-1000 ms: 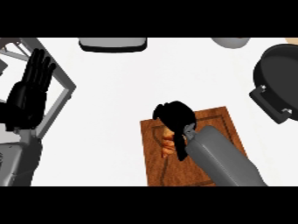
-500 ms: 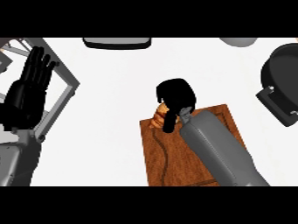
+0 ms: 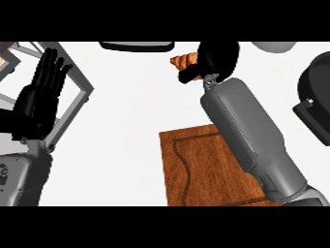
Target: Pick the croissant from the cutting board and place it in the pot
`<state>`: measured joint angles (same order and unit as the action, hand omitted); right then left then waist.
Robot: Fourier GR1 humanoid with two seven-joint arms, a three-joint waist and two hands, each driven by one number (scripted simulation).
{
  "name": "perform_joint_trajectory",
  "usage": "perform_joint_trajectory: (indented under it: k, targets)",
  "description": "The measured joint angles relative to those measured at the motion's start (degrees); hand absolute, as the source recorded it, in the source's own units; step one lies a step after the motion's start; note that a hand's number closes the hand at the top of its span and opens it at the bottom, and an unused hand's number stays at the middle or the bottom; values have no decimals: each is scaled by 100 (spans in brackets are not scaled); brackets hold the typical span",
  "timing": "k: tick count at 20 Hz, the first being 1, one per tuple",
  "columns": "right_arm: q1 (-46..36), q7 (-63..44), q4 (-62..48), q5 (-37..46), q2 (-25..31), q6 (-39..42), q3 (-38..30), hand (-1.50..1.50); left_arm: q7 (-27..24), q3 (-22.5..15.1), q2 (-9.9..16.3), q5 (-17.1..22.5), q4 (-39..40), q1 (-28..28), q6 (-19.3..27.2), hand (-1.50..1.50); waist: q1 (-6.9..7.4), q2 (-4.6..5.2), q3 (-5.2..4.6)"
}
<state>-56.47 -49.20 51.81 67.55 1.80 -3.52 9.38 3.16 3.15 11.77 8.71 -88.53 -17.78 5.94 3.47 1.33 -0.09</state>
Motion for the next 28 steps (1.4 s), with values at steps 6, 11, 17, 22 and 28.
perform_joint_trajectory:
  k: [6,11,17,22,28]
  targets:
    - [-739,-927,-545,969,350,-832,-219,150,-51,10,-3,-48,15,79,18,0,-60,-44,0]
    - [-948,-1110,-717,1572,746,-1113,-394,150,-138,89,3,-56,102,154,30,0,-187,-83,3]
    - [-708,-1099,-412,1684,1267,-1116,-802,150,-106,191,35,-41,78,197,56,0,-330,-138,7]
    - [19,-942,122,1490,1648,-1028,-1120,150,-32,206,31,-55,-104,351,79,0,-389,-157,9]
    - [1023,-506,895,997,2240,-1126,-1598,150,-77,254,35,-40,-86,402,9,0,-413,-155,10]
